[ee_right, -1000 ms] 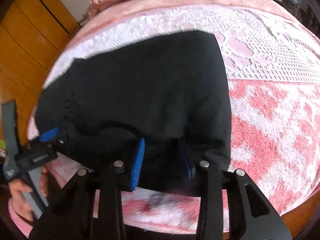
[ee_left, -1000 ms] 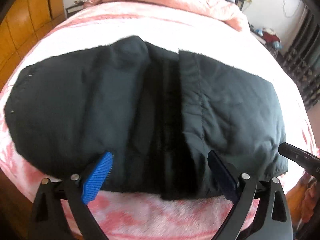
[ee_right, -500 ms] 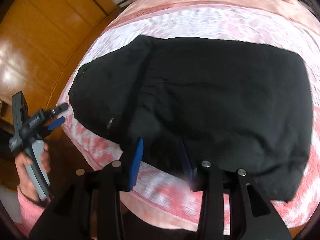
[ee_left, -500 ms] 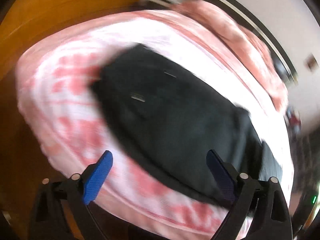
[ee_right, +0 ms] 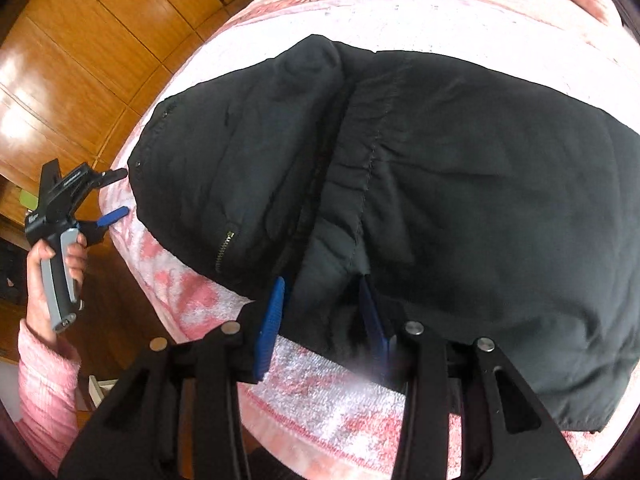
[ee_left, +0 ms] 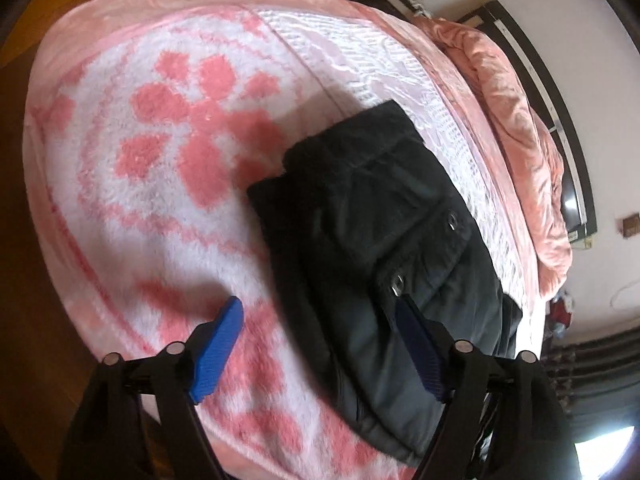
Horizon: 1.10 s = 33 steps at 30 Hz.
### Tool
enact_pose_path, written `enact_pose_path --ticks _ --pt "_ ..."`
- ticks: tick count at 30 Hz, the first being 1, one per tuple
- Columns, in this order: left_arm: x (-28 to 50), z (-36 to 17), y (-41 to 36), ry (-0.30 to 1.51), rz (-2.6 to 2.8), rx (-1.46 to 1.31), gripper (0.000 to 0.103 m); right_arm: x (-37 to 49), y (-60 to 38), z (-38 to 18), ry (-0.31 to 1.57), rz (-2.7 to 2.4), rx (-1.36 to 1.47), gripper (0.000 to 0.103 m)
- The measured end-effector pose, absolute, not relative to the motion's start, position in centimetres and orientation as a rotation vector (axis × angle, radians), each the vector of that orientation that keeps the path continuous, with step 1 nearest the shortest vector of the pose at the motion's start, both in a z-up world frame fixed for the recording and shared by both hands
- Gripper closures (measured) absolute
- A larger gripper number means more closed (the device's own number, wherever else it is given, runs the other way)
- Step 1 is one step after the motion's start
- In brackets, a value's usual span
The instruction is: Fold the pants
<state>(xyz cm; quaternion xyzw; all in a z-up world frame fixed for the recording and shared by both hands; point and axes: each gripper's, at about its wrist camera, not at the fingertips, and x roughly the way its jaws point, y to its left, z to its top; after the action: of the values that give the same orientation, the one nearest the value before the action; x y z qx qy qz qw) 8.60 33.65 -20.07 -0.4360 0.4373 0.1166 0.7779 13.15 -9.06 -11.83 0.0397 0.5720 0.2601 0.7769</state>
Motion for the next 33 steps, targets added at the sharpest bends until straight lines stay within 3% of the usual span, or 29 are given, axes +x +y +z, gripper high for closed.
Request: enact_pose_path --ticks 4,15,20,23,33 --pt "9.3 -20.8 34.6 0.915 0.186 -1.046 0.042 13.1 -9.5 -12.3 1.236 0.569 0.088 0.063" --pt "10.9 -23.1 35.1 0.865 0.157 -1.181 0.043 13.2 -10.0 -12.8 1.236 0.579 0.093 0.060" --pt "11.0 -21.7 34.1 0.839 0.172 -1.131 0.076 13.3 -10.5 -12.9 1.236 0.591 0.109 0.059" --pt "10.5 -20.3 33.7 0.791 0.163 -1.130 0.085 13.2 -10.7 -13.1 1.234 0.595 0.120 0.059" --pt "9.4 -14.4 30.8 0.630 0.074 -1.032 0.088 13.0 -11.4 -12.3 1.228 0.611 0.144 0.055"
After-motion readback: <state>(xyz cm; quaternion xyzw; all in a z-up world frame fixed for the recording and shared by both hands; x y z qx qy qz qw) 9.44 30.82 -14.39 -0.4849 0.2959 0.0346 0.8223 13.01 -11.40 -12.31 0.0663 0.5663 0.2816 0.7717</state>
